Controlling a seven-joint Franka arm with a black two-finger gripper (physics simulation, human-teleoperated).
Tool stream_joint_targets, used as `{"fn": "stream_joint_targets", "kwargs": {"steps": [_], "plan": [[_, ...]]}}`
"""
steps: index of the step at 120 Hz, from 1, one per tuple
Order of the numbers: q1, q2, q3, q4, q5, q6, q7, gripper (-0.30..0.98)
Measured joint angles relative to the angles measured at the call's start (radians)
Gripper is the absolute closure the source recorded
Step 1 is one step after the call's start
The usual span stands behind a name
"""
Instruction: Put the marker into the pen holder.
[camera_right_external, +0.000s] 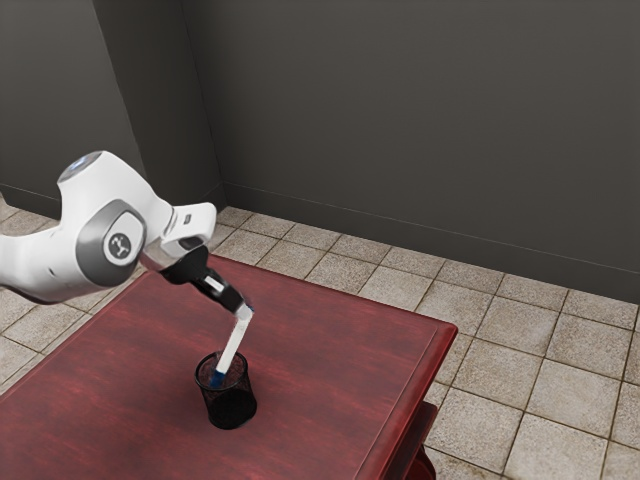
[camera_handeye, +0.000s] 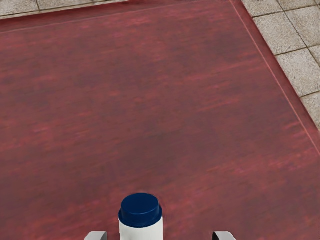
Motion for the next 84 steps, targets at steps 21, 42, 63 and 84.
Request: {"fn": "stream_joint_targets", "kwargs": {"steps": [21, 42, 63, 84], "plan": [[0.000, 0.001, 0.000, 0.005, -0.006, 0.002, 0.033, 0.21], [0.003, 0.005, 0.001, 0.007, -0.007, 0.002, 0.058, 0.09], [0.067, 0.088, 0.003, 0.401, 0.181, -0.257, 0.016, 0.04], [0.138, 0.147, -0.003, 0.766, 0.437, -0.681, -0.130, 0.02]]}}
